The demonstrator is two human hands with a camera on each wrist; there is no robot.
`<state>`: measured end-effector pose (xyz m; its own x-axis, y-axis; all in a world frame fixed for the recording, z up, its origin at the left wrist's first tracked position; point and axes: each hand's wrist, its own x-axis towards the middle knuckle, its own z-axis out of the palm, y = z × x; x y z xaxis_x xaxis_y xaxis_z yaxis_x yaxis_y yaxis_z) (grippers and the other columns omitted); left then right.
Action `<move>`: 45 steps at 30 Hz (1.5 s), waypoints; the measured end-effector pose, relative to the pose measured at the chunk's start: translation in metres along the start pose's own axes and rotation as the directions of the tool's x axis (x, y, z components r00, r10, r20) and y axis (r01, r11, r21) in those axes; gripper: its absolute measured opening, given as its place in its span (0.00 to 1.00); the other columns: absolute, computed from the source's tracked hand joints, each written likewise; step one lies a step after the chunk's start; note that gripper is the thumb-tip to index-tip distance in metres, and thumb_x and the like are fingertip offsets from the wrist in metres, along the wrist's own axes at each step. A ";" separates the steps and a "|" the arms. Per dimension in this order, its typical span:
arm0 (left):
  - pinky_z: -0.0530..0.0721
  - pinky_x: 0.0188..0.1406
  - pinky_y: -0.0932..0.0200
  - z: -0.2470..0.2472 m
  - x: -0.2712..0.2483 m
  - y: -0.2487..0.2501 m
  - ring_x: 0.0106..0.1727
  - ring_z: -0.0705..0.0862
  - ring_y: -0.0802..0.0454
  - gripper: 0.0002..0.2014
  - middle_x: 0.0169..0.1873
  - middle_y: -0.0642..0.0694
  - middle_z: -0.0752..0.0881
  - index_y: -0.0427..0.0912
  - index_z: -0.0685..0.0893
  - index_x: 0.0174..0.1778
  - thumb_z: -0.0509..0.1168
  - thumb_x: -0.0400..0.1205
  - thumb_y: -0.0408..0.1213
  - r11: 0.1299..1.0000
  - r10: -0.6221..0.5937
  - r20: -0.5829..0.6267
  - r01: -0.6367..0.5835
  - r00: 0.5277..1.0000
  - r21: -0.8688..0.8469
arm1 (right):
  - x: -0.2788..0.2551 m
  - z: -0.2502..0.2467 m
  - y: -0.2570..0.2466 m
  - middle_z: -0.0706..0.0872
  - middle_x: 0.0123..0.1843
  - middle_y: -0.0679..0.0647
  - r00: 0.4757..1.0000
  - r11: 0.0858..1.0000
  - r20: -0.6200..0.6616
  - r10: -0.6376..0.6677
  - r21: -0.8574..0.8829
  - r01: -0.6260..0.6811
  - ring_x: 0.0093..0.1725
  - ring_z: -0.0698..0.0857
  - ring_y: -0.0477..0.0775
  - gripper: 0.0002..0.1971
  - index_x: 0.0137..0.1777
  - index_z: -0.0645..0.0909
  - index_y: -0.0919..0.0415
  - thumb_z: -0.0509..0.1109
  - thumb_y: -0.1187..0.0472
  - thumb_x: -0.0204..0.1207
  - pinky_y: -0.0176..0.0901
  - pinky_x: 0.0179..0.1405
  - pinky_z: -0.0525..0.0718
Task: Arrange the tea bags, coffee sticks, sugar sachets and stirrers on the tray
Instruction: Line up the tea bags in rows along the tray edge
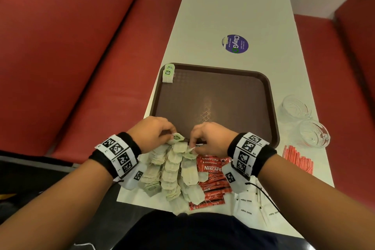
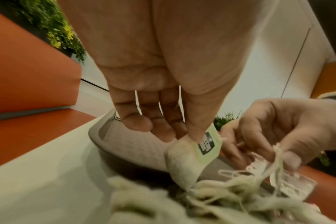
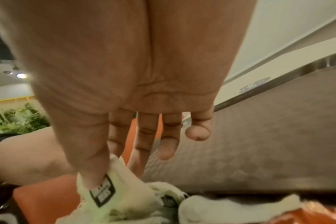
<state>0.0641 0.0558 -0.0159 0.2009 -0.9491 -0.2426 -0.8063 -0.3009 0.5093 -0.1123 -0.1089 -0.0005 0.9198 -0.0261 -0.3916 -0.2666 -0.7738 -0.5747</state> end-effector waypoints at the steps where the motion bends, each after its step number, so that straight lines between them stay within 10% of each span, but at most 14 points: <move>1: 0.82 0.49 0.60 -0.002 -0.001 0.001 0.44 0.83 0.61 0.04 0.43 0.59 0.86 0.52 0.89 0.51 0.72 0.81 0.41 0.999 -0.014 -0.030 0.013 0.999 -0.041 | -0.001 -0.002 -0.001 0.84 0.48 0.41 1.000 1.000 -0.018 0.014 0.026 -0.013 0.47 0.82 0.43 0.02 0.45 0.86 0.48 0.76 0.52 0.76 0.45 0.50 0.82; 8: 0.87 0.41 0.52 -0.016 -0.001 0.008 0.37 0.87 0.51 0.03 0.34 0.53 0.89 0.52 0.89 0.45 0.74 0.79 0.38 0.933 -0.098 -0.221 0.013 0.970 -0.359 | 0.000 -0.012 -0.002 0.91 0.39 0.46 0.956 0.915 -0.242 0.166 0.398 -0.058 0.41 0.90 0.48 0.13 0.32 0.69 0.55 0.65 0.65 0.77 0.52 0.43 0.87; 11: 0.87 0.38 0.47 -0.022 0.004 0.013 0.36 0.85 0.46 0.03 0.34 0.51 0.89 0.53 0.89 0.44 0.74 0.79 0.39 0.923 -0.086 -0.232 -0.010 0.969 -0.385 | 0.006 -0.017 -0.007 0.76 0.27 0.45 0.934 0.919 -0.316 0.170 0.393 -0.035 0.26 0.75 0.45 0.13 0.35 0.66 0.54 0.66 0.65 0.76 0.46 0.31 0.75; 15: 0.83 0.37 0.54 -0.030 0.013 0.020 0.36 0.84 0.49 0.03 0.34 0.52 0.89 0.54 0.90 0.46 0.75 0.80 0.40 0.921 -0.047 -0.256 -0.057 0.966 -0.386 | 0.016 -0.018 -0.009 0.85 0.39 0.53 0.930 0.943 -0.349 0.112 0.331 0.011 0.36 0.82 0.52 0.10 0.50 0.73 0.52 0.70 0.49 0.78 0.52 0.39 0.82; 21: 0.82 0.39 0.63 -0.035 0.029 0.022 0.36 0.83 0.57 0.05 0.38 0.53 0.89 0.53 0.89 0.47 0.76 0.78 0.40 0.900 -0.041 -0.220 -0.060 0.975 -0.431 | 0.026 -0.025 -0.004 0.86 0.40 0.51 0.924 0.946 -0.372 0.088 0.322 0.039 0.40 0.84 0.53 0.08 0.47 0.79 0.53 0.70 0.49 0.82 0.54 0.42 0.84; 26: 0.86 0.51 0.54 -0.043 0.061 -0.002 0.43 0.87 0.55 0.05 0.40 0.55 0.90 0.52 0.90 0.47 0.76 0.78 0.38 0.930 -0.164 -0.249 0.065 0.955 -0.362 | 0.033 -0.030 0.002 0.87 0.44 0.52 0.916 0.915 -0.354 0.189 0.401 -0.033 0.34 0.81 0.48 0.09 0.58 0.74 0.54 0.69 0.59 0.82 0.48 0.37 0.81; 34: 0.78 0.42 0.61 -0.075 0.136 -0.063 0.45 0.86 0.57 0.13 0.41 0.55 0.89 0.51 0.85 0.46 0.81 0.71 0.41 0.808 -0.576 -0.351 0.448 0.738 -0.383 | 0.029 -0.045 0.016 0.75 0.34 0.48 0.900 0.897 -0.337 0.276 0.426 -0.116 0.33 0.72 0.49 0.09 0.41 0.67 0.53 0.62 0.61 0.82 0.46 0.35 0.71; 45: 0.79 0.39 0.58 -0.066 0.171 -0.074 0.42 0.83 0.51 0.16 0.42 0.49 0.87 0.49 0.82 0.36 0.84 0.66 0.44 0.797 -0.604 -0.279 0.578 0.747 -0.176 | 0.025 -0.045 0.027 0.89 0.42 0.59 0.910 0.894 -0.315 0.268 0.434 -0.113 0.39 0.87 0.62 0.03 0.45 0.79 0.55 0.68 0.58 0.80 0.57 0.41 0.88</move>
<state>0.1947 -0.0900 -0.0402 0.7919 -0.5532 -0.2585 -0.4283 -0.8050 0.4106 -0.0832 -0.1592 0.0062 0.8566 -0.4306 -0.2844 -0.4674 -0.4139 -0.7812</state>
